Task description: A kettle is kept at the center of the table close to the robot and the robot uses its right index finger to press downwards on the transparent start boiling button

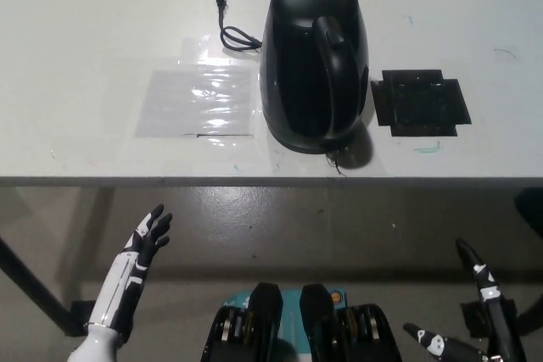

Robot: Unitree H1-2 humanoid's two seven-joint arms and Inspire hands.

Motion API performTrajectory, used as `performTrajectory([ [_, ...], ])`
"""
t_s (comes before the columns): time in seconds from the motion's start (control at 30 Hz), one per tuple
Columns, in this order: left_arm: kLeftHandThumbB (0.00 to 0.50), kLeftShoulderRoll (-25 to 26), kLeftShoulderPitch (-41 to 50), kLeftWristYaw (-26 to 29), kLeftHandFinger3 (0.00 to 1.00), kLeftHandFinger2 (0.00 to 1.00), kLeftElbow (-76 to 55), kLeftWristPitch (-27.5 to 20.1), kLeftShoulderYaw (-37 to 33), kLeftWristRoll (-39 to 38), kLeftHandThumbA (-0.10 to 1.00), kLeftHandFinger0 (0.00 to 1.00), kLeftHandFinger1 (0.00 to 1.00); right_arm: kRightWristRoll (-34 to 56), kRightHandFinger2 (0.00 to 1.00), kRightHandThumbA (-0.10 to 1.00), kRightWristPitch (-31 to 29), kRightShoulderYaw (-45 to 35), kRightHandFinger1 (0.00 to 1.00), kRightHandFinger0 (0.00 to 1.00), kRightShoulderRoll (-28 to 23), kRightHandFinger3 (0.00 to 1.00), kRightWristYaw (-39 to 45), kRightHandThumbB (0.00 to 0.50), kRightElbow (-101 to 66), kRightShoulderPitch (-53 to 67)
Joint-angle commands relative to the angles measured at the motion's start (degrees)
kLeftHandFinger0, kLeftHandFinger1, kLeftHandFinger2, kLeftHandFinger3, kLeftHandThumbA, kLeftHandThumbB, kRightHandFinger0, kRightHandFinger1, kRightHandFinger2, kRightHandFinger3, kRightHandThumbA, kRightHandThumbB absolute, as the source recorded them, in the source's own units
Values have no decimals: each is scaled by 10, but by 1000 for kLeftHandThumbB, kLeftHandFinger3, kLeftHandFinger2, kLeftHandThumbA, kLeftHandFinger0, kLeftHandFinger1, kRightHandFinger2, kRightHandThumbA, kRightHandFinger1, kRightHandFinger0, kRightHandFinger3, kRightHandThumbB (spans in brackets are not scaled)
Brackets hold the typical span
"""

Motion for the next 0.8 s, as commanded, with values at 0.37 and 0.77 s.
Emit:
performTrajectory([
  [0.37,175,4,62,-7,1000,1000,-17,-38,-10,5,1000,1000,1000,19,1000,1000,-41,14,1000,1000,-6,1000,-19,302,2,41],
  [0.77,190,5,70,1,1000,1000,-17,-41,-7,19,1000,1000,1000,19,1000,1000,-41,19,1000,1000,-1,1000,-20,324,13,43],
])
